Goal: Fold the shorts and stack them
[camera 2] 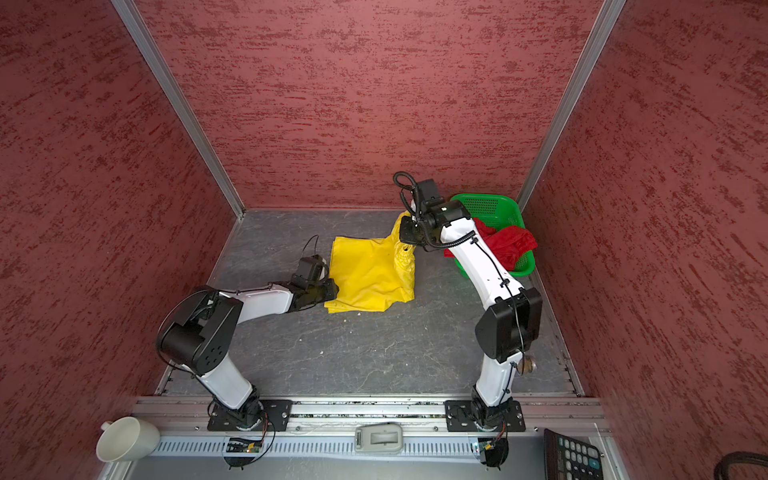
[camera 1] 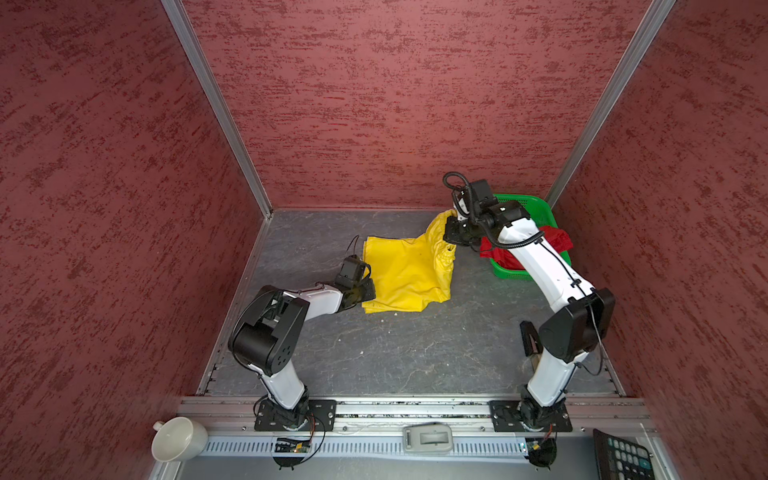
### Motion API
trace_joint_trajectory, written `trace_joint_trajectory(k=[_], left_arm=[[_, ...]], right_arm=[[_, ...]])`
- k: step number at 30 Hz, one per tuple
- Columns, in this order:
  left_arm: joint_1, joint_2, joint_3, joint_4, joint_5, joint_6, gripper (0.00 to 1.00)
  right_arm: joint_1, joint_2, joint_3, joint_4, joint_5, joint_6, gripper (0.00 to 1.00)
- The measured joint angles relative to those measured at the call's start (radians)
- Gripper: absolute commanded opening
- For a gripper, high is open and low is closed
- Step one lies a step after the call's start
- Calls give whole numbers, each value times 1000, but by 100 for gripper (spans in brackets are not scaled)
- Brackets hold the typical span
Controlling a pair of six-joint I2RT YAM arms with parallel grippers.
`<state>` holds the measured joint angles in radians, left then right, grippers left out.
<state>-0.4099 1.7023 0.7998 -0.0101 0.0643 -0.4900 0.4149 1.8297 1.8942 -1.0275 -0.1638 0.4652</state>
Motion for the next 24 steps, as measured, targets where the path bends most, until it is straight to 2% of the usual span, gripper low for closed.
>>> trace_joint_trajectory(k=[4, 8, 11, 13, 16, 19, 24], left_arm=[[0, 0, 0, 0, 0, 0, 33], [0, -9, 1, -14, 2, 0, 38], [6, -48, 1, -79, 1, -7, 44], [16, -108, 1, -130, -3, -14, 50], [44, -229, 3, -198, -23, -29, 57], [69, -363, 11, -272, -63, -34, 58], [86, -501, 24, -325, -80, -32, 53]], right_arm=[[73, 81, 52, 24, 8, 33, 16], [140, 164, 75, 72, 11, 63, 20], [186, 219, 74, 129, -3, 93, 30], [215, 258, 64, 204, -37, 113, 44], [247, 317, 49, 322, -91, 147, 53], [269, 346, 23, 399, -115, 161, 58], [256, 297, -77, 496, -121, 164, 58]])
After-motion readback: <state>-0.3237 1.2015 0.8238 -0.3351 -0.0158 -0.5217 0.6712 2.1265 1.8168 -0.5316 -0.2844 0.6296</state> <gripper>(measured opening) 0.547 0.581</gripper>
